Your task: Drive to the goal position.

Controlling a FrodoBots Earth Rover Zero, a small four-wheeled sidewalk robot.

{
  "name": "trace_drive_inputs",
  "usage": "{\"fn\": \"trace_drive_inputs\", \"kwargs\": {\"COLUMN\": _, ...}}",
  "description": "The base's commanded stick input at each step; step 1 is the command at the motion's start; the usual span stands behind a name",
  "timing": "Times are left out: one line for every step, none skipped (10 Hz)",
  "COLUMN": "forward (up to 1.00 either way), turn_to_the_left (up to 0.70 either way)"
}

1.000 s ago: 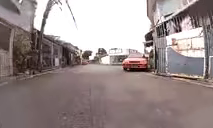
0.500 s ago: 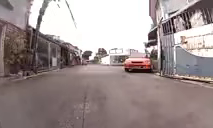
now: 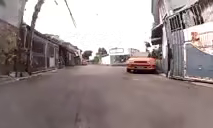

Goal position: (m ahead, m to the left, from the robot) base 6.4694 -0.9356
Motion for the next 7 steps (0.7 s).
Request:
{"fn": "trace_drive_inputs", "kwargs": {"forward": 1.0, "turn_to_the_left": 0.0}}
{"fn": "trace_drive_inputs", "kwargs": {"forward": 1.0, "turn_to_the_left": 0.0}}
{"fn": "trace_drive_inputs", "kwargs": {"forward": 1.0, "turn_to_the_left": 0.0}}
{"fn": "trace_drive_inputs", "kwargs": {"forward": 1.0, "turn_to_the_left": 0.0}}
{"fn": "trace_drive_inputs", "kwargs": {"forward": 1.0, "turn_to_the_left": 0.0}}
{"fn": "trace_drive_inputs", "kwargs": {"forward": 1.0, "turn_to_the_left": 0.0}}
{"fn": "trace_drive_inputs", "kwargs": {"forward": 1.0, "turn_to_the_left": 0.0}}
